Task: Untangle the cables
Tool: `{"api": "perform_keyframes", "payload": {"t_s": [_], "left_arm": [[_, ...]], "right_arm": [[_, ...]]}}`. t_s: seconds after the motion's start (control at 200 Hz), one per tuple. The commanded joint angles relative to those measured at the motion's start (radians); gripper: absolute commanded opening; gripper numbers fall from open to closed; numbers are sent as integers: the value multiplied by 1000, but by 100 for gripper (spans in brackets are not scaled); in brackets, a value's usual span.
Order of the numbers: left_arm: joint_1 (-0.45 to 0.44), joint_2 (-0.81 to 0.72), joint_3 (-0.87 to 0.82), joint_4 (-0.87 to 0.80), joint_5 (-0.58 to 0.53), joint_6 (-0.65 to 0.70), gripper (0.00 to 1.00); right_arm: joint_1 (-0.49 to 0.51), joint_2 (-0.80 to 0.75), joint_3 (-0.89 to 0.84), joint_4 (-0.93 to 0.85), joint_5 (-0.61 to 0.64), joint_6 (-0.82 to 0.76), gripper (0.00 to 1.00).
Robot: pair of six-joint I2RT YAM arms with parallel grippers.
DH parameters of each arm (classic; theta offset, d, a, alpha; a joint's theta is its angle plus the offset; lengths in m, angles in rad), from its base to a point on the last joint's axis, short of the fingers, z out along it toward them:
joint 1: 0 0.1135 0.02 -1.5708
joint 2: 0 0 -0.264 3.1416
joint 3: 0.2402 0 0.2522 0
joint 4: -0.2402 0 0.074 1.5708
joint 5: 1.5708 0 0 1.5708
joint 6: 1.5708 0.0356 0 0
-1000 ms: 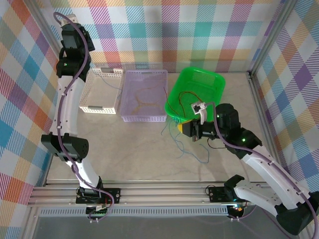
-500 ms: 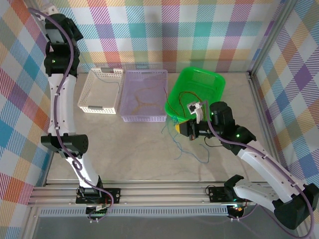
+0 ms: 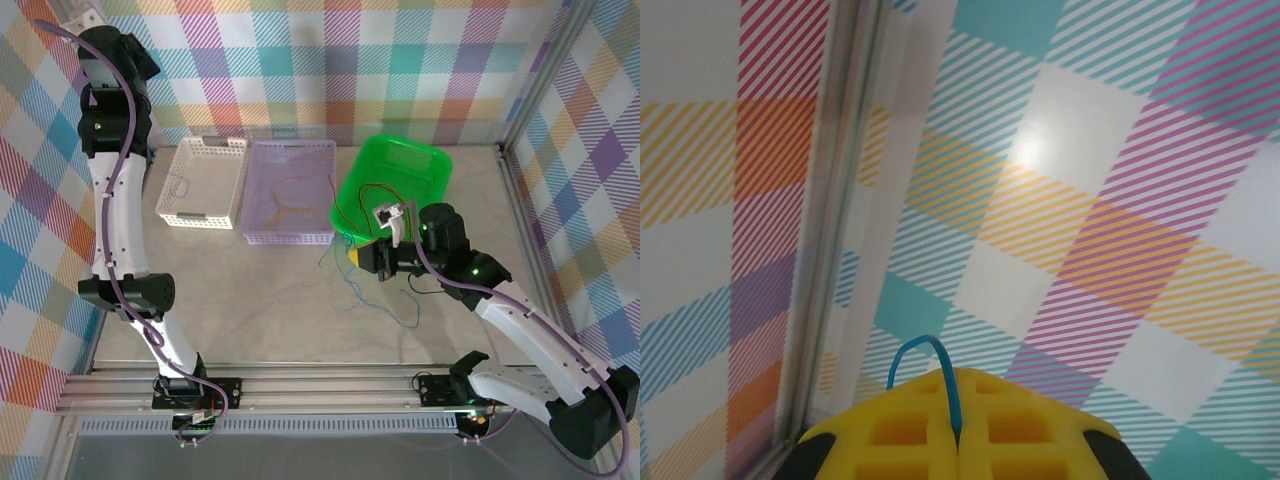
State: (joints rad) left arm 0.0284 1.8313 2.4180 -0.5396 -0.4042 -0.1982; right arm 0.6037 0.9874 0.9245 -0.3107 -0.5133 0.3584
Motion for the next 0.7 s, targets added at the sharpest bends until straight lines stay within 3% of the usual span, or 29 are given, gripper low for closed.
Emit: {"api": "perform_keyframes", "payload": {"t_s": [0.0, 0.425, 0.695], "left_arm": [[26, 66, -46, 11, -16, 0, 0], [27, 202, -20, -23, 49, -66, 0], [-47, 177, -39, 3, 35, -56, 0]], "right_arm": [[7, 3, 28, 29, -27, 11, 0], [17, 46, 24, 61, -38, 12, 0], [21, 54, 27, 74, -33, 16, 0]]}}
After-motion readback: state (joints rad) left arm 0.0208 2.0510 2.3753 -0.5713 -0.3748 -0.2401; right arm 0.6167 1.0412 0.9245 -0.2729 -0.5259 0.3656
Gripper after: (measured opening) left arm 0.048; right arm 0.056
